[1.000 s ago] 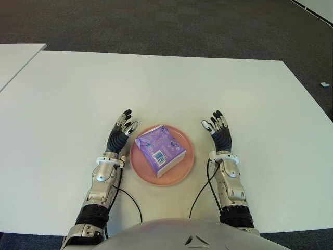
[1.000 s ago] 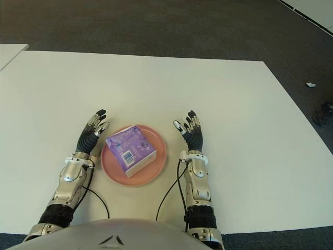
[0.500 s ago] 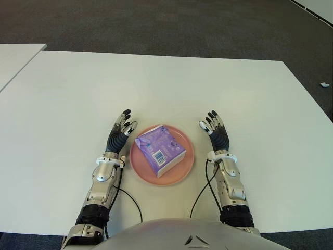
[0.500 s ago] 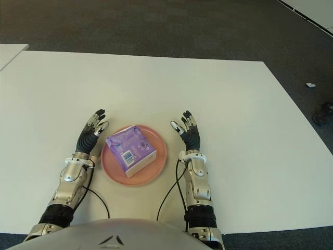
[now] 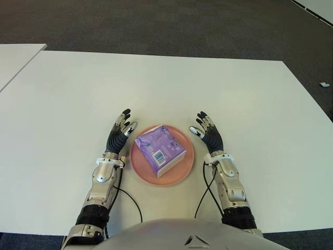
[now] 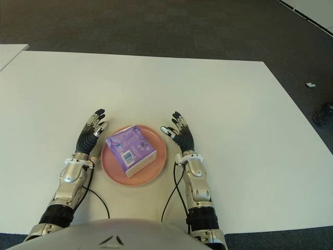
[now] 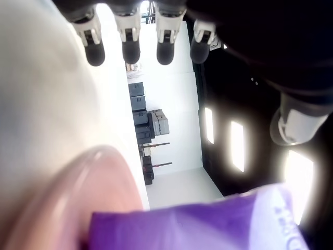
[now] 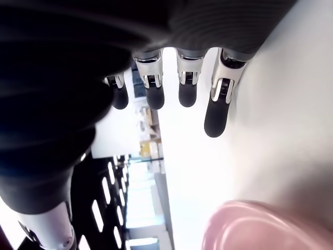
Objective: Put the tissue paper into the plate.
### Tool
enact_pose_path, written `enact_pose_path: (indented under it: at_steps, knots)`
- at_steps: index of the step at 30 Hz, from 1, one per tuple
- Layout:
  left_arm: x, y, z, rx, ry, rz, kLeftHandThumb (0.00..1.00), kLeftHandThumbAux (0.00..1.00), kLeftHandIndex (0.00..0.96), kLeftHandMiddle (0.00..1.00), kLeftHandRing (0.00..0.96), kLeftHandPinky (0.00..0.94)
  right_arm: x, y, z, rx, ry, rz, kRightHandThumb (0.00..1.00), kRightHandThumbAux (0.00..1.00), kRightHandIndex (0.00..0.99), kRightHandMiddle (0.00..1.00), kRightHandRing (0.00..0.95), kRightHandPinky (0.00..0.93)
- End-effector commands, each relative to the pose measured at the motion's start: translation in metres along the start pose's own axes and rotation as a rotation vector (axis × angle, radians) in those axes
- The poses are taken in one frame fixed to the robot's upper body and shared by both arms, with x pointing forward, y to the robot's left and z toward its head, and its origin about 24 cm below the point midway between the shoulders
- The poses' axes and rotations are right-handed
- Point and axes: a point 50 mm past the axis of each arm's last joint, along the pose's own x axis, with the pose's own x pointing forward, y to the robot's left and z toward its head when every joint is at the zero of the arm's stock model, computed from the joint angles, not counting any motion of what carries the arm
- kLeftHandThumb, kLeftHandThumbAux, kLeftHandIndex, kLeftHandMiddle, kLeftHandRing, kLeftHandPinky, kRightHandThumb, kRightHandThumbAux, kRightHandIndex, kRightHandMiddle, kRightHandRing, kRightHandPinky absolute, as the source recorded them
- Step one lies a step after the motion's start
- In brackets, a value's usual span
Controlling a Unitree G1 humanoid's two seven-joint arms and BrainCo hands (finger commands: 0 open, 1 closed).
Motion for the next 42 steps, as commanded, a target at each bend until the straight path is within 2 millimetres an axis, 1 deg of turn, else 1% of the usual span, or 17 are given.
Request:
enact_pose_path:
  at_steps: [1, 6, 14, 22, 28, 32, 39, 42]
  knots:
    - [-0.017, -0.003, -0.022, -0.012, 0.127, -0.012, 0.000, 0.417, 0.000, 0.000, 0.000, 0.000, -0.008, 0.001, -0.028, -0.039, 0.102, 0.020, 0.092, 0.716, 0.000, 0.003, 0.014, 0.042]
    - [-0.017, -0.003, -0.022, -0.015, 0.131, -0.015, 0.000, 0.418, 0.000, 0.000, 0.000, 0.000, -0.006, 0.001, -0.040, -0.072, 0.106, 0.030, 0.069, 0.685, 0.000, 0.001, 0.011, 0.037]
    - [-0.018, -0.002, -0.022, -0.013, 0.130, -0.001, 0.000, 0.418, 0.000, 0.000, 0.000, 0.000, -0.004, 0.002, -0.043, -0.140, 0.081, 0.037, 0.063, 0.649, 0.000, 0.000, 0.000, 0.014]
    - [-0.018, 0.000, -0.022, 0.001, 0.128, 0.034, 0.000, 0.436, 0.000, 0.000, 0.000, 0.000, -0.003, 0.001, -0.046, -0.168, 0.055, 0.010, 0.074, 0.652, 0.000, 0.000, 0.000, 0.008]
    - [-0.018, 0.004, -0.018, 0.023, 0.101, 0.056, 0.000, 0.443, 0.000, 0.000, 0.000, 0.000, -0.004, 0.000, -0.047, -0.161, 0.047, -0.006, 0.081, 0.659, 0.000, 0.000, 0.000, 0.007]
    - [-0.020, 0.011, -0.013, 0.050, 0.099, 0.080, 0.000, 0.446, 0.000, 0.000, 0.000, 0.000, -0.004, -0.001, -0.048, -0.156, 0.043, -0.012, 0.083, 0.663, 0.000, 0.002, 0.000, 0.008]
    - [-0.022, 0.017, -0.009, 0.084, 0.111, 0.137, 0.000, 0.459, 0.000, 0.000, 0.000, 0.000, -0.005, -0.001, -0.049, -0.146, 0.038, -0.017, 0.087, 0.669, 0.000, 0.012, 0.006, 0.012]
    - [-0.022, 0.022, -0.008, 0.102, 0.113, 0.161, 0.000, 0.472, 0.000, 0.000, 0.000, 0.000, -0.005, 0.000, -0.049, -0.138, 0.035, -0.018, 0.089, 0.670, 0.000, 0.014, 0.009, 0.019]
